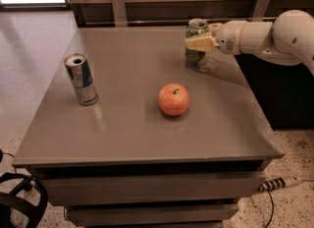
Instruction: Pick green can
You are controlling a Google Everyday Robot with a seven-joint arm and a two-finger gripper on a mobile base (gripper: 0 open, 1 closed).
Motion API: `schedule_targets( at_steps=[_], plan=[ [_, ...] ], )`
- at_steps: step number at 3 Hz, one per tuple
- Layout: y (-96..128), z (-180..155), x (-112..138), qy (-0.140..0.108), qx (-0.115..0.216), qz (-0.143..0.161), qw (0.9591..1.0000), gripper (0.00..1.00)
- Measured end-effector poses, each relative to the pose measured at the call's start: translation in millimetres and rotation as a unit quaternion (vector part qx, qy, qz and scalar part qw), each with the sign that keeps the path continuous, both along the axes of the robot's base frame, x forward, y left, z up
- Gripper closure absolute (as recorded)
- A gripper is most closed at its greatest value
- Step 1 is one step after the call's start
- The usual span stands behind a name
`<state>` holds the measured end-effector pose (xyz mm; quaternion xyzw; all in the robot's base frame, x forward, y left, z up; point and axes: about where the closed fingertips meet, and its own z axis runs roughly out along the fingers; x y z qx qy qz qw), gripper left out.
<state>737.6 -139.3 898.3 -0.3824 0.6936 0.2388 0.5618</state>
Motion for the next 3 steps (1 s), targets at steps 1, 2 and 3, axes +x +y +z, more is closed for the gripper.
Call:
schedule_targets(
  at_steps=[1,2,3],
  plan=[
    [-2.5,26.2,-13.4,-0.027,-0.008,-0.003,0.9996,1.00],
    [1.5,48.5,-18.9,-0.049,-0.016,0.000,0.9987,1.00],
    [8.8,69.3,-21.7,-0.067,-0.025,0.007,0.9974,1.00]
  ],
)
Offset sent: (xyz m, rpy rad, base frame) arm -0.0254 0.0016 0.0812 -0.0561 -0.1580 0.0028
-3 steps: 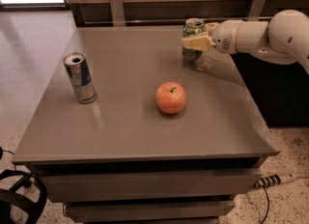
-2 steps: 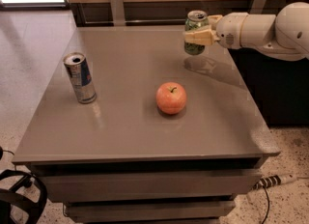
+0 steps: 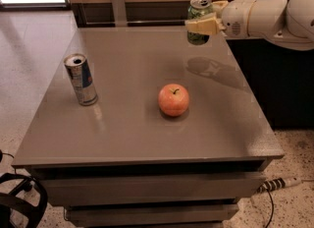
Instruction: Pick green can
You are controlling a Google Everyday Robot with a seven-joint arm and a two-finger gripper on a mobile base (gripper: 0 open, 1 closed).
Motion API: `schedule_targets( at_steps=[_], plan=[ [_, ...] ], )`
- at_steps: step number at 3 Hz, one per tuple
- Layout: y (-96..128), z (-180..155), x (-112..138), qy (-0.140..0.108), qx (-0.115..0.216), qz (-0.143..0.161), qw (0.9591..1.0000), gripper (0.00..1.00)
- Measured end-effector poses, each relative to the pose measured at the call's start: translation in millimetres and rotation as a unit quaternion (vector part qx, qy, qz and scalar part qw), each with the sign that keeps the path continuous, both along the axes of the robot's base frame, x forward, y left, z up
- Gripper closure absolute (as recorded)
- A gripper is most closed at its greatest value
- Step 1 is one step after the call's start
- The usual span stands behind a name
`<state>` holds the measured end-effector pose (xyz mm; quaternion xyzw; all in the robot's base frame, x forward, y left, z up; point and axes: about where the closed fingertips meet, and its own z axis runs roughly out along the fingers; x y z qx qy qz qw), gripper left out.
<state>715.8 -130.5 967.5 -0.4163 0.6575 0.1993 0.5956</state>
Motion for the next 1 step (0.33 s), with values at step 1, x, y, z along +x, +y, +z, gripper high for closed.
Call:
schedule_targets(
  at_steps=[1],
  plan=[
    [2.5,6.7,-0.9,-0.006,-0.003,0.002,1.0000,1.00]
  ],
)
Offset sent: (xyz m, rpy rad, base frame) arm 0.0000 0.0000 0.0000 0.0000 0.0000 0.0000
